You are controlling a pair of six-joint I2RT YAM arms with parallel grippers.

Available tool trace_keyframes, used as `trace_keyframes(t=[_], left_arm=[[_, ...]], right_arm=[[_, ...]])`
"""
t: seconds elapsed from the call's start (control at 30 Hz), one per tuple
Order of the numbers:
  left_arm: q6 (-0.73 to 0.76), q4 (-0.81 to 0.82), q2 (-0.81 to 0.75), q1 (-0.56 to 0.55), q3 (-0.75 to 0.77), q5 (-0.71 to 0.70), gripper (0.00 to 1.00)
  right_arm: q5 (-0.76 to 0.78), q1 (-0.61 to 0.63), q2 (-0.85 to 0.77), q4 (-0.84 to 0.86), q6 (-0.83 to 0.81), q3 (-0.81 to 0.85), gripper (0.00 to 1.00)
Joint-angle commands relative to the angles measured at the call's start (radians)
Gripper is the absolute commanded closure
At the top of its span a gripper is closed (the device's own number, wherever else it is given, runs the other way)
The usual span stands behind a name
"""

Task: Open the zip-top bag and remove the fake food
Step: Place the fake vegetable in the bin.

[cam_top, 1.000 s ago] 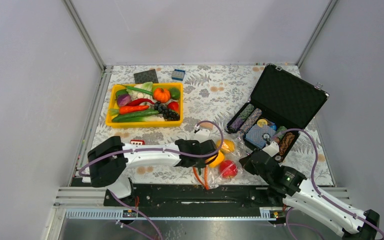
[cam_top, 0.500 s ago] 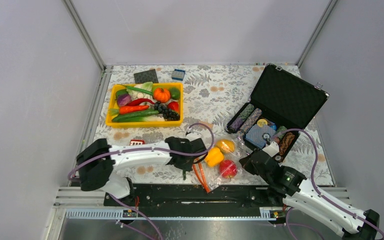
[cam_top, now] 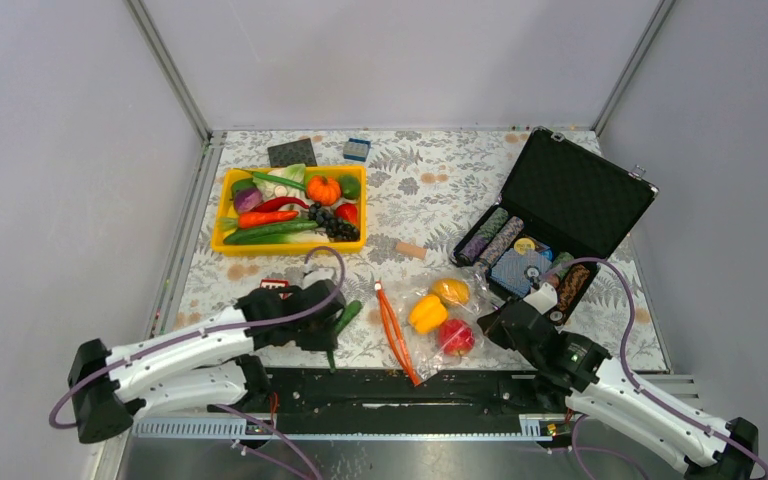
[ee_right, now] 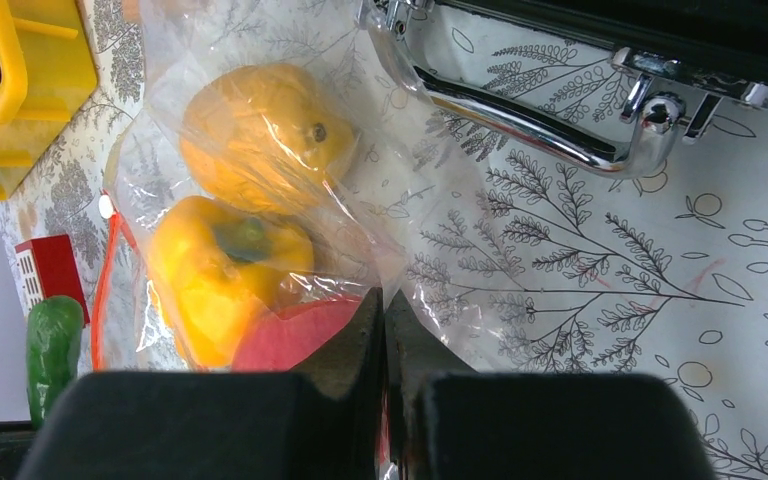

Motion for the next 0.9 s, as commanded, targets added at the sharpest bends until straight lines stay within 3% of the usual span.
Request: trace_keyframes(t=[0.0, 0.2, 0.37, 0.53, 0.7, 0.87], left_arm=[[-0.049, -0.057, -0.146, 0.117, -0.044, 0.041, 0.81], [0.029, -0.046, -0.207, 0.288, 0.067, 0.015, 0.78], [0.167, -0.037, -0.083, 0.426, 0.281, -0.015, 0.78], [0.268, 0.009, 0.034, 0.632, 0.474, 0.049, 0.78], [0.308, 0.072, 0.167, 0.802, 0.589, 0.112, 0.79], [0.309, 0.136, 0.308, 0.874, 0.637, 0.134, 0.81]], right_arm=[[0.052, 0.003, 0.014, 0.034, 0.017, -0.004, 1.0], [0.036, 0.003, 0.031, 0.053, 0.011, -0.008, 1.0], [0.029, 0.003, 0.02, 0.054, 0.008, -0.007, 1.0], [0.037, 0.003, -0.008, 0.035, 0.008, -0.005, 1.0], [0.048, 0.004, -0.026, 0.023, 0.005, -0.007, 1.0], [0.05, 0.003, -0.027, 0.023, 0.002, -0.007, 1.0]])
